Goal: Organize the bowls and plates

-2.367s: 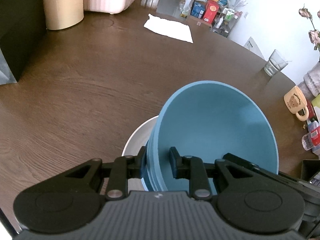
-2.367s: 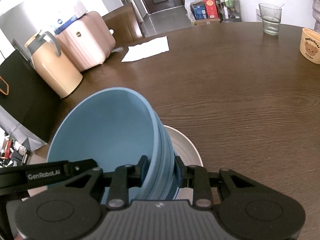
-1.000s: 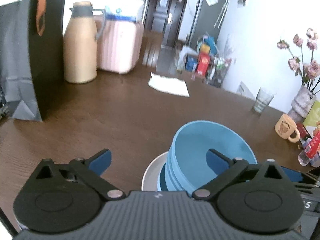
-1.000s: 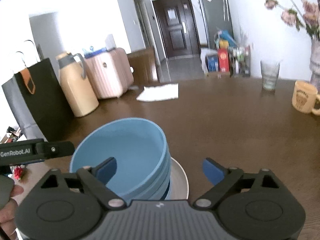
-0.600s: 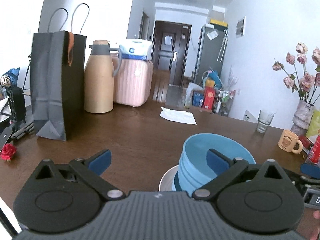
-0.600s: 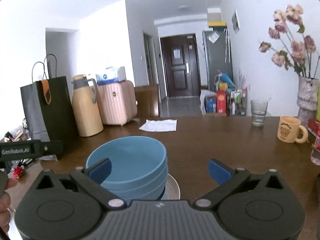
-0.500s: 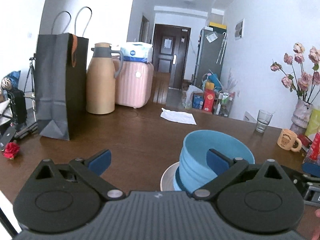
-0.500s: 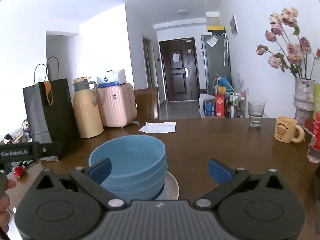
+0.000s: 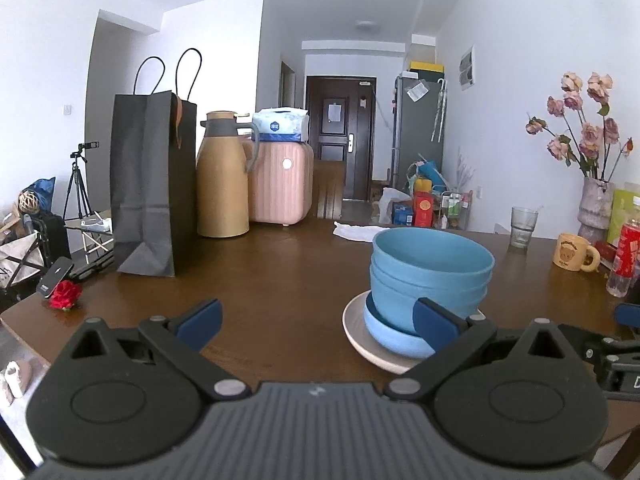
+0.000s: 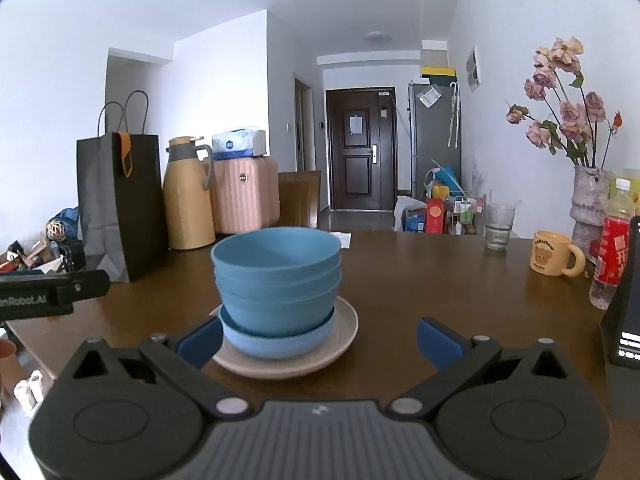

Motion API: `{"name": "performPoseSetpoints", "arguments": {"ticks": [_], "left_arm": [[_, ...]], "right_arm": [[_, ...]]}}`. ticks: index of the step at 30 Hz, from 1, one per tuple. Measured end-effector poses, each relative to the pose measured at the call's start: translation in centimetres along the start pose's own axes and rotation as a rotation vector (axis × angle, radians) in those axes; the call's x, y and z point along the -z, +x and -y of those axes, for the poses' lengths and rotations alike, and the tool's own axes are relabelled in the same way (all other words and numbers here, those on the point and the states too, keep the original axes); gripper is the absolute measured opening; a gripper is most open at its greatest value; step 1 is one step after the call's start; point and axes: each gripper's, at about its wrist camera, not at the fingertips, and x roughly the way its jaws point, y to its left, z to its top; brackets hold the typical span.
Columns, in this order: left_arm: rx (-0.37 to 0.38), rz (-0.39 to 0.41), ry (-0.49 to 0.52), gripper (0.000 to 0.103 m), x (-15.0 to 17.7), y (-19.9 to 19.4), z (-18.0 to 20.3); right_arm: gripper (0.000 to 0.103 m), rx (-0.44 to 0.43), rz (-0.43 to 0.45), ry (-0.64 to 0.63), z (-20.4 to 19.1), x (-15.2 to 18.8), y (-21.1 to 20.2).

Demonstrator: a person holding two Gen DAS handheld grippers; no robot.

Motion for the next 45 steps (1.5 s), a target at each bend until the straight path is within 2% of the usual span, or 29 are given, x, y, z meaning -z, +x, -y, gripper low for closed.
{"name": "performPoseSetpoints", "arguments": {"ticks": [16, 45], "left_arm": [[0.016, 0.017, -0.013, 0.103, 1.6, -3.1, -0.9], [0.027, 0.028, -0.017, 0.103, 2.1, -3.6, -1.0]], "right_arm": [[0.103, 0.01, 0.006, -0.009, -1.0, 1.7, -3.3], [0.103, 0.011, 0.0, -0.017, -1.3, 1.8, -3.2]]}}
